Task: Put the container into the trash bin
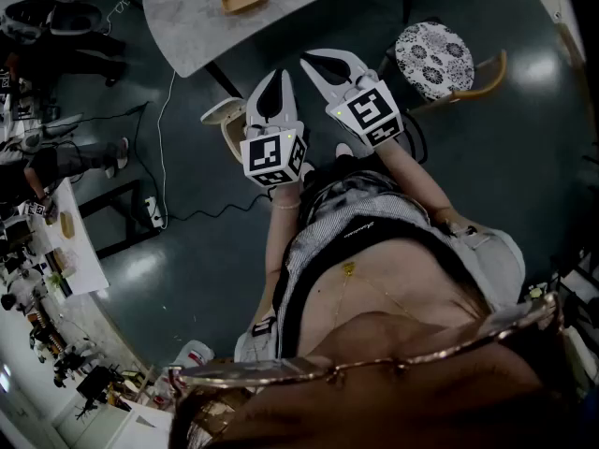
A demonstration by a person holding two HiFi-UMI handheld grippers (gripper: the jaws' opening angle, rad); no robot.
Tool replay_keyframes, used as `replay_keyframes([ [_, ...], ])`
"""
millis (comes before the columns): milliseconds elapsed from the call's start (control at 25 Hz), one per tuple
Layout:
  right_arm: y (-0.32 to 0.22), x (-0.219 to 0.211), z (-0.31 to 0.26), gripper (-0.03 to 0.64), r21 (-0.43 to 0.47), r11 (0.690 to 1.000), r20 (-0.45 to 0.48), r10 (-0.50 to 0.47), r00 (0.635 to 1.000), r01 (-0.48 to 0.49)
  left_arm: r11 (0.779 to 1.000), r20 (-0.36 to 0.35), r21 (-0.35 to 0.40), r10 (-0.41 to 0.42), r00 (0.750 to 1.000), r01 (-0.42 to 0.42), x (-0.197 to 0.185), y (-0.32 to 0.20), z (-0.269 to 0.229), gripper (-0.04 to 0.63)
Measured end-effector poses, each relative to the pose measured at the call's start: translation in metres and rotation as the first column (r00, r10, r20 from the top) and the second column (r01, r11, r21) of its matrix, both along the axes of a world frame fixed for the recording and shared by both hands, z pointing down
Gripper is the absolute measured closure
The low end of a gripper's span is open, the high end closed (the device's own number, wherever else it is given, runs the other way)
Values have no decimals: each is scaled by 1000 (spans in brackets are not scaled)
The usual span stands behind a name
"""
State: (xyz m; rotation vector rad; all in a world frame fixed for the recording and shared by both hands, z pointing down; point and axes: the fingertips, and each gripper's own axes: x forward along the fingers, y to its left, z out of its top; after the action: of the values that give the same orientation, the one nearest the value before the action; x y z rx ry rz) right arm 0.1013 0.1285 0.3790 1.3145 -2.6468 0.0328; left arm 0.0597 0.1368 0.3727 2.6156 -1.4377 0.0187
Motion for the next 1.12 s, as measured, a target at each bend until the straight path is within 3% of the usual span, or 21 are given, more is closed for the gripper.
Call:
replay_keyframes([
  [200, -14, 12, 6, 595, -5, 1000, 23, -24, 999, 24, 1000, -37, -3, -10, 999, 10, 8, -14, 2, 595],
  [480, -32, 9, 12, 595, -41, 998, 34, -50, 998, 51, 998, -46, -62, -25, 999, 22, 0, -25, 7, 595],
  [720, -56, 15, 18, 595, -59, 998, 31, -4, 1000, 6, 1000, 42, -22, -18, 999, 19, -5, -51, 8, 595],
  [1120, -136, -20, 23, 595, -68, 997, 19, 30, 999, -29, 999, 5, -42, 19, 1000, -19, -33, -130, 22, 595],
])
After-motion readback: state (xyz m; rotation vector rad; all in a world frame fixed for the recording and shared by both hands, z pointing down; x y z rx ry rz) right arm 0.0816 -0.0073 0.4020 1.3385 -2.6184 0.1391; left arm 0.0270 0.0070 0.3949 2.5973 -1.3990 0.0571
